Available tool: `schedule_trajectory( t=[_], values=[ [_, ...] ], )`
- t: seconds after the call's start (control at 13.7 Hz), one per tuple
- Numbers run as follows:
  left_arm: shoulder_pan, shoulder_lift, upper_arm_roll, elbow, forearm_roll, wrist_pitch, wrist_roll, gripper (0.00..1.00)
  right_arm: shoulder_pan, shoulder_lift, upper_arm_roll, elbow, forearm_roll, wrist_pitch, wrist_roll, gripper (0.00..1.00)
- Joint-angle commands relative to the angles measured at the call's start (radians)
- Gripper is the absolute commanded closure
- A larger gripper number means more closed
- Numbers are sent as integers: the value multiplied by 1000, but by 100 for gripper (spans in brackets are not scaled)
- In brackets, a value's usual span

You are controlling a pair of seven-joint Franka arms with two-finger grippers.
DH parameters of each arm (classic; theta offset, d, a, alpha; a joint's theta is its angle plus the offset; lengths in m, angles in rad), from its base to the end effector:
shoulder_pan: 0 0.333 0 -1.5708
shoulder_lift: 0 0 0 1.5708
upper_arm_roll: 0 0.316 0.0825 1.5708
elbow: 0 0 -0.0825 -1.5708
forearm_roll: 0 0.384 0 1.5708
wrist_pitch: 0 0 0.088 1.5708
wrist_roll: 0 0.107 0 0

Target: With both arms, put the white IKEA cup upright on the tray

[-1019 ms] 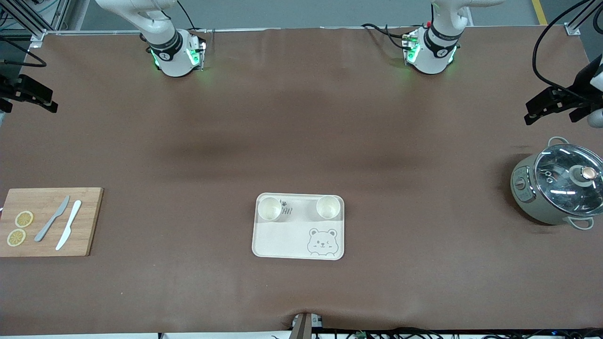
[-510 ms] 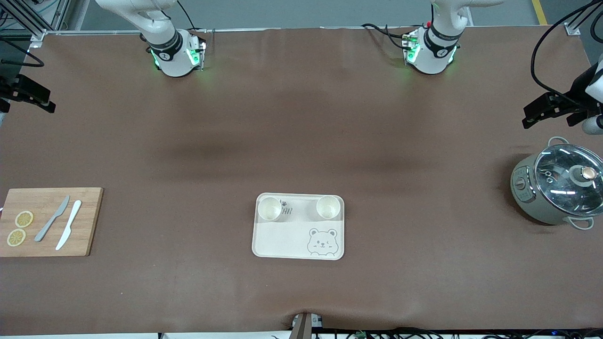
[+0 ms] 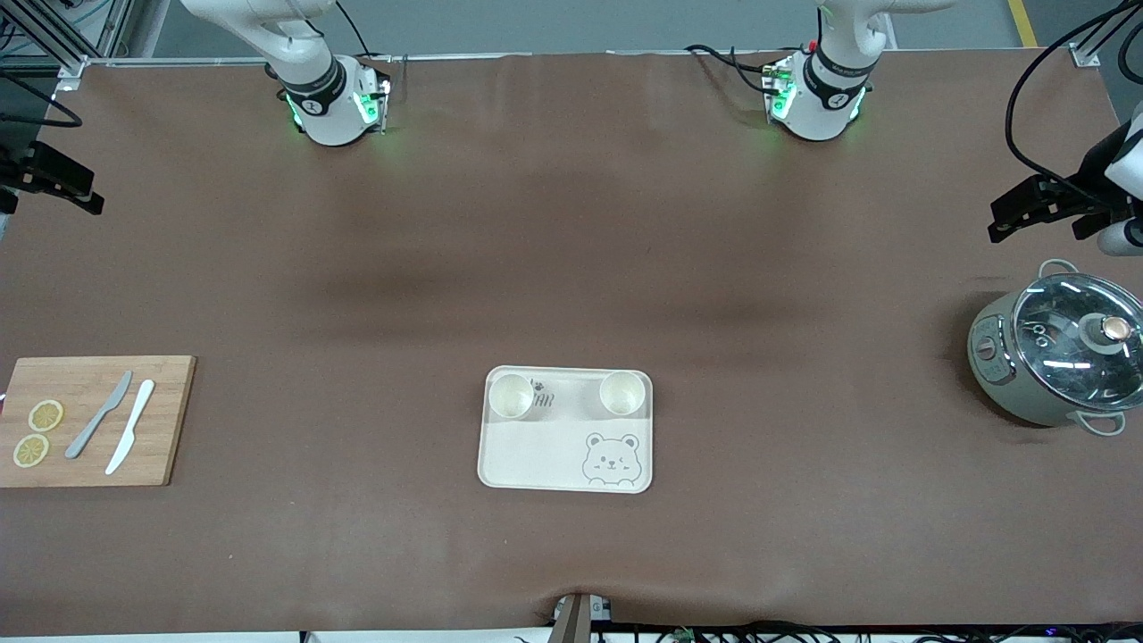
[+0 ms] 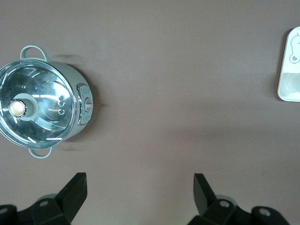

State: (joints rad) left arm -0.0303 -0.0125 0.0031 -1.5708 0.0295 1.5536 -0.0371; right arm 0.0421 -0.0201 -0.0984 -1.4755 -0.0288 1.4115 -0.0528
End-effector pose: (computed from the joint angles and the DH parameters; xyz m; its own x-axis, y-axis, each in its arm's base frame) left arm 0.5489 -0.0117 0.6299 0.9999 0.0104 -0.0036 0.0103 -0.9995 -0.0296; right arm 0.5303 -0.0340 0.6660 0.9989 -0.0079 -0.0453 -0.0068 -0.9997 0.0243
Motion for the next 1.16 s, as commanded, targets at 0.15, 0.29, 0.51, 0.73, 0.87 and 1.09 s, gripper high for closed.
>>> schedule_trajectory(
  t=[0.15,0.29,0.51,0.73,0.87,1.09],
  values=[
    [3,-4,0,6,18,-12,22,0,-19,-17,14,-6,-13,6,-4,0],
    [3,-4,0,8,18,-9,22,0,-19,-17,14,-6,-13,6,-4,0],
    [3,-1,0,14,17,3,22,0,-19,-15,14,0,-11,6,-4,0],
    [7,0,3,15,17,3,22,0,-18,-15,14,1,-11,6,-4,0],
    [7,6,5,15,17,3,22,0,-16,-15,14,3,-10,6,-4,0],
    [7,14,6,17,17,3,22,0,-19,-15,14,4,-10,4,-4,0]
  ],
)
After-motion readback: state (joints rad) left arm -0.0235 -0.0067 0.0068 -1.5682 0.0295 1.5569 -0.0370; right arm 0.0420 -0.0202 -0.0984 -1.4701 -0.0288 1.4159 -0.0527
